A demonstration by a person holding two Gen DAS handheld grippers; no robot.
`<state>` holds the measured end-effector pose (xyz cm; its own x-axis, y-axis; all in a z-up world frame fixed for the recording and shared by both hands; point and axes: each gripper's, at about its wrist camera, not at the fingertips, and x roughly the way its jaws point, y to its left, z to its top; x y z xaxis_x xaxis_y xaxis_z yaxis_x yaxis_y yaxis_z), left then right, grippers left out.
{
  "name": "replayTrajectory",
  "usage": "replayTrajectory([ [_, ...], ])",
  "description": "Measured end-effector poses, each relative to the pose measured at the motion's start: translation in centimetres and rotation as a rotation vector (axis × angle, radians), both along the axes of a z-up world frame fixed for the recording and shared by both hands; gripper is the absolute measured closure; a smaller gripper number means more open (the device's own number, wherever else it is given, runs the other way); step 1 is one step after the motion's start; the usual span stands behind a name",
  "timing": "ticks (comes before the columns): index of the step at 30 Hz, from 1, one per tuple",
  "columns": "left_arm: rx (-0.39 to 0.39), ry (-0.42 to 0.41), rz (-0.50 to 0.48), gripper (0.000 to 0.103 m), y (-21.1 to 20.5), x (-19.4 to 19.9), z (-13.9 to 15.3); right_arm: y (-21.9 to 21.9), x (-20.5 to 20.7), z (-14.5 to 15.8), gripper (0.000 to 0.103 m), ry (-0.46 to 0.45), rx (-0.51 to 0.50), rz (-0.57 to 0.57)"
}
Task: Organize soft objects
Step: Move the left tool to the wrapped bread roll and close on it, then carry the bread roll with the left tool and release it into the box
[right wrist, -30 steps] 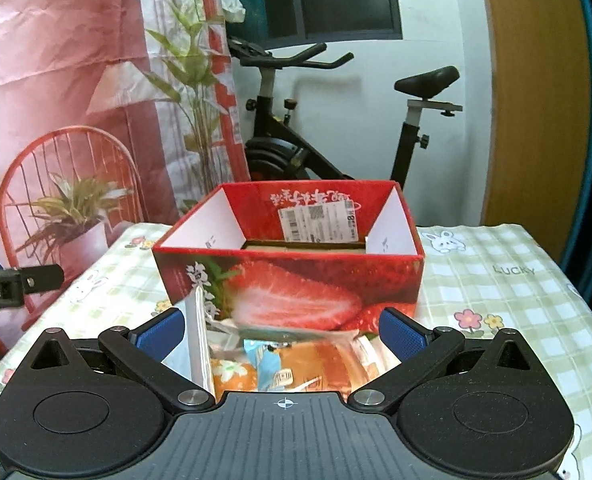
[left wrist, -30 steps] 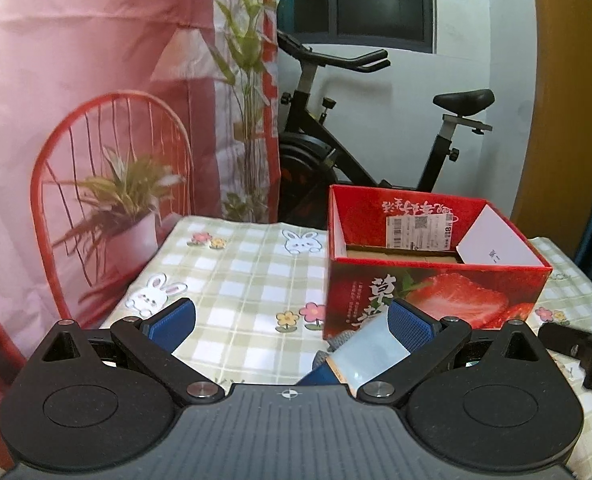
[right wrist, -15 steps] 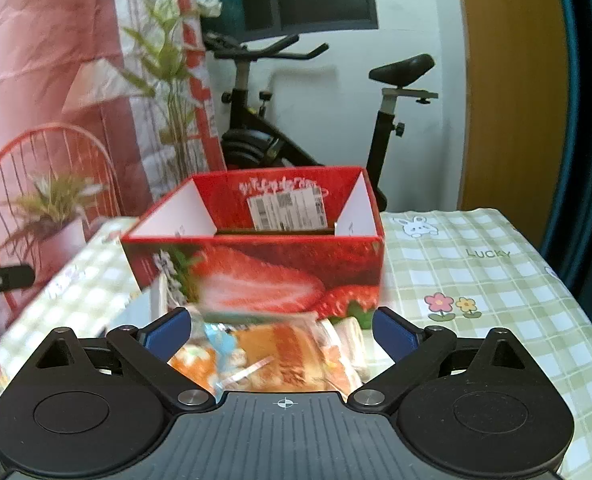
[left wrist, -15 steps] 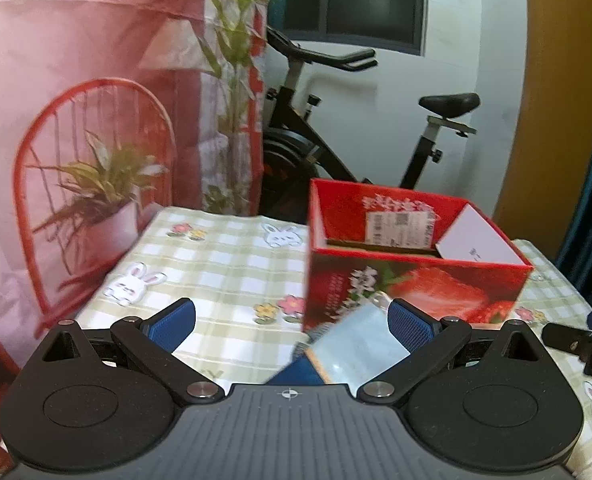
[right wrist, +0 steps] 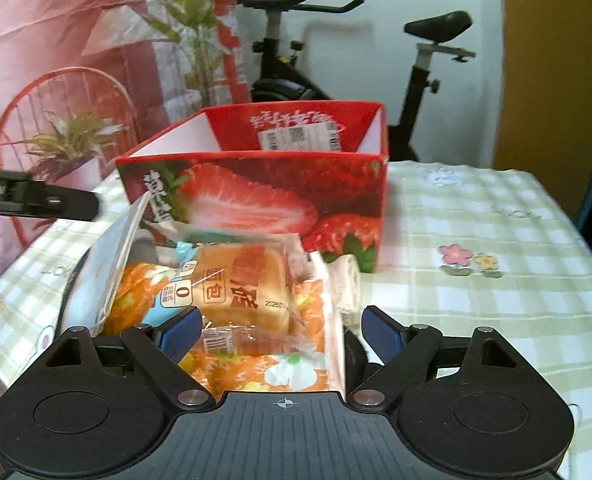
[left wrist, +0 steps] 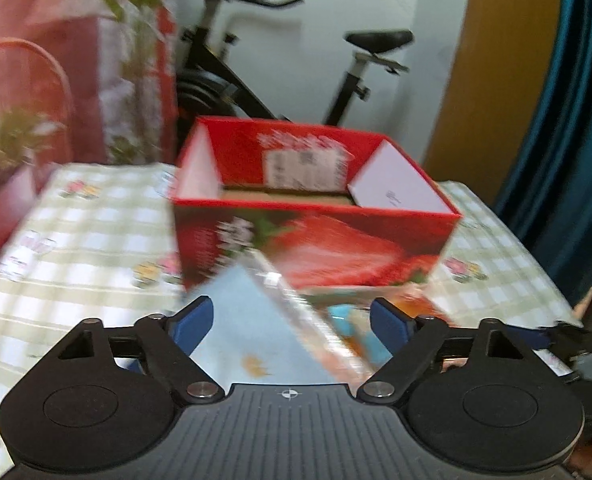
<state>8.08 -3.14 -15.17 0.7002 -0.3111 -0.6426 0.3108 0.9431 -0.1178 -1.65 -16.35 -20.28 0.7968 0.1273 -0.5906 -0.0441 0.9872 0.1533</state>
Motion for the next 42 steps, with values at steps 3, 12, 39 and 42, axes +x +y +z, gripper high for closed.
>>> replayTrajectory([
  [3, -0.044, 0.069, -0.041, 0.024, -1.6, 1.2, -0.9, -0.4, 0.5, -0.3, 0.024, -0.004, 0.013, 0.051],
  [12, -0.126, 0.200, -0.079, 0.037, -4.1, 3.7, -3.1, -0.3, 1.7, -0.7, 0.036, -0.033, 0.003, 0.189],
  [39, -0.307, 0.321, -0.124, 0.046, -3.3, 6.6, -5.1, 0.3, 5.4, -0.6, 0.041, -0.015, 0.082, 0.274],
  [42, -0.321, 0.287, -0.145, 0.046, -2.9, 6.1, -3.5, 0.3, 4.9, 1.0, 0.042, -0.050, 0.061, 0.283],
])
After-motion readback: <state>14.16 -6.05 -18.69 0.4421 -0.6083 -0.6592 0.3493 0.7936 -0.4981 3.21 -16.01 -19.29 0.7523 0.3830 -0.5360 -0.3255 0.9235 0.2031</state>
